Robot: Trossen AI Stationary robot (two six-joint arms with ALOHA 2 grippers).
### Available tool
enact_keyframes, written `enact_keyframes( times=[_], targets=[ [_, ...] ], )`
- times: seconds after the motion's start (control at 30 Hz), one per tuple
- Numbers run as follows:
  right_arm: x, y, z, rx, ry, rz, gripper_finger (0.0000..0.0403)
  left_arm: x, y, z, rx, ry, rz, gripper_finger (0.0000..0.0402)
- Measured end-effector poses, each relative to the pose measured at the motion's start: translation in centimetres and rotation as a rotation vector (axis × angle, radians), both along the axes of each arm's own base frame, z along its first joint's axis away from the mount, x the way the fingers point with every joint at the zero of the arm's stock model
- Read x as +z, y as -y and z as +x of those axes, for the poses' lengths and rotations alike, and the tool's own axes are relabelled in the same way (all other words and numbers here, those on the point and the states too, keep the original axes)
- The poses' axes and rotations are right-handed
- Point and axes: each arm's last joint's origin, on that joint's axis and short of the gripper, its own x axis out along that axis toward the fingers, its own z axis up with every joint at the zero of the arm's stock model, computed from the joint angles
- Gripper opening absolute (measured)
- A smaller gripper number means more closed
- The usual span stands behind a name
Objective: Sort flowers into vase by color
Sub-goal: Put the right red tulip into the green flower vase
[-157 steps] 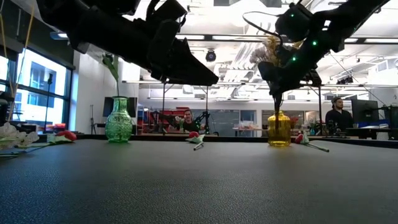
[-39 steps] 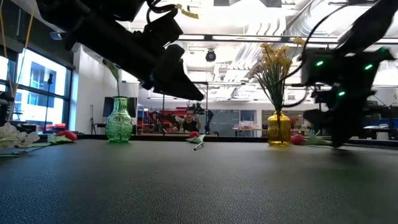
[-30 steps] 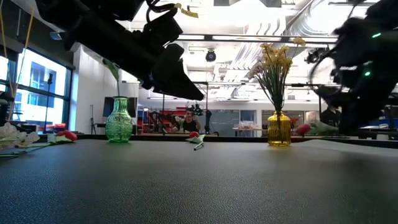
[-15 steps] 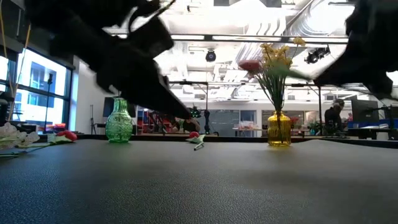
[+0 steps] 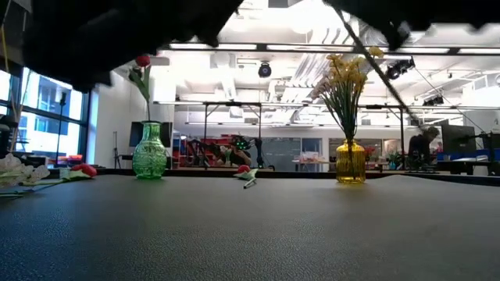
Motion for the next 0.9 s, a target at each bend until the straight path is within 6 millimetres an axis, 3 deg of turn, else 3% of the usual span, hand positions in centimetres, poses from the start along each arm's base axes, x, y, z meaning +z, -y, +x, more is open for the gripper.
enact_keyframes(
  times=[0.2,0.4,0.9],
  targets=[
    [1.7,0.0,2.7,0.091,0.075,-0.098,0.0000,2.0,0.1,2.4,-0.076,0.017,-0.010,0.0207],
    [2.0,-0.3,3.2,0.113,0.071,-0.111,0.0000,3.3,1.1,3.0,-0.093,0.084,0.034,0.0217],
    [1.8,-0.1,3.3,0.112,0.061,-0.089,0.0000,4.1,1.9,5.4,0.030,-0.055,0.073,0.0113]
  ],
)
